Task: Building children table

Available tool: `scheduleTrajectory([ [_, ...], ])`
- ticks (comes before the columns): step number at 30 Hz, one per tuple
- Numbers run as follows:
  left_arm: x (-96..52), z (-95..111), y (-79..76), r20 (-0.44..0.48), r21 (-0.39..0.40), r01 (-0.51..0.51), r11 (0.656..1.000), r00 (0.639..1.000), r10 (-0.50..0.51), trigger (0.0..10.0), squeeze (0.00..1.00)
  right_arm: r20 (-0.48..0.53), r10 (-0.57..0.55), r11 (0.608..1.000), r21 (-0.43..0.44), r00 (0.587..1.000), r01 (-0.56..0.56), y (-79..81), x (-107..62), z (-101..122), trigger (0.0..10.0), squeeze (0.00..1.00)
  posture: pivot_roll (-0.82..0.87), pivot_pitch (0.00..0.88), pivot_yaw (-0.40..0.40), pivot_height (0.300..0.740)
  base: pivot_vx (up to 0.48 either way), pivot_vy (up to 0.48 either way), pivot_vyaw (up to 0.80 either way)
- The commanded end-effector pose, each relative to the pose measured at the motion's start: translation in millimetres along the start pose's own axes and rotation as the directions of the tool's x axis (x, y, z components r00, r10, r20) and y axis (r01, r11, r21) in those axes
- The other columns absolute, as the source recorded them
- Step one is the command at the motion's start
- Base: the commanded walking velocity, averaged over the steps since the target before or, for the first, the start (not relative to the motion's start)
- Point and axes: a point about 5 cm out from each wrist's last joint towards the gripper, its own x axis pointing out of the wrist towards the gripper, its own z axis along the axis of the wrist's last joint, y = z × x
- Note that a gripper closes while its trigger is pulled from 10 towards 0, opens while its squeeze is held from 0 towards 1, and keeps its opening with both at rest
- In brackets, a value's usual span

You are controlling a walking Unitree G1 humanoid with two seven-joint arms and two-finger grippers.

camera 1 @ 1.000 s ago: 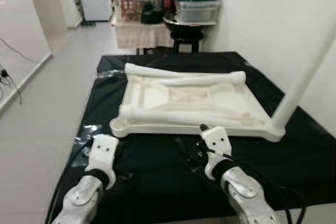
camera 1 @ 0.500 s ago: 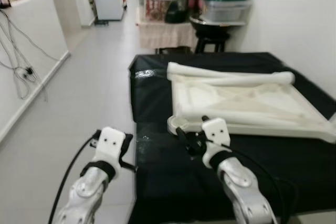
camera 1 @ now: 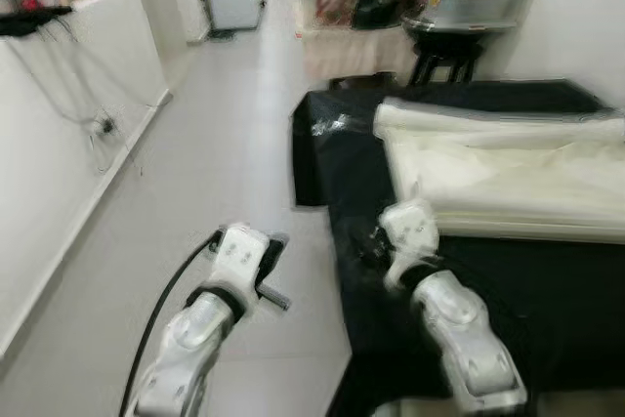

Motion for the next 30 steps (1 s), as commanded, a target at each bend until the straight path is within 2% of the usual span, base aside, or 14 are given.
scheduleTrajectory([
  [1, 0.2, -1.4, -1.9, 0.002, -0.011, 0.013, 1.0, 1.0, -0.013, 10.0, 0.0, 0.01, 0.002, 1.0, -0.008, 1.0, -0.002, -0.8, 0.9, 0.3, 10.0, 0.0, -0.08, 0.006, 0.01, 0.74, 0.0, 0.0, 0.0],
  [2, 0.0, -0.9, -1.7, 0.008, -0.018, 0.014, 1.0, 1.0, -0.013, 10.0, 1.0, 0.01, 0.003, 1.0, -0.008, 1.0, -0.003, -0.9, 1.3, 0.3, 10.0, 0.0, -0.08, 0.01, 0.008, 0.74, 0.0, 0.0, 0.0],
  [30, 4.5, 1.0, 1.7, 0.025, -0.045, 0.017, 0.999, 1.0, -0.016, 10.0, 1.0, 0.012, -0.003, 1.0, 0.026, 1.0, 0.003, -4.2, 4.7, -1.5, 10.0, 0.0, -0.09, 0.017, 0.007, 0.74, 0.0, 0.0, 0.0],
])
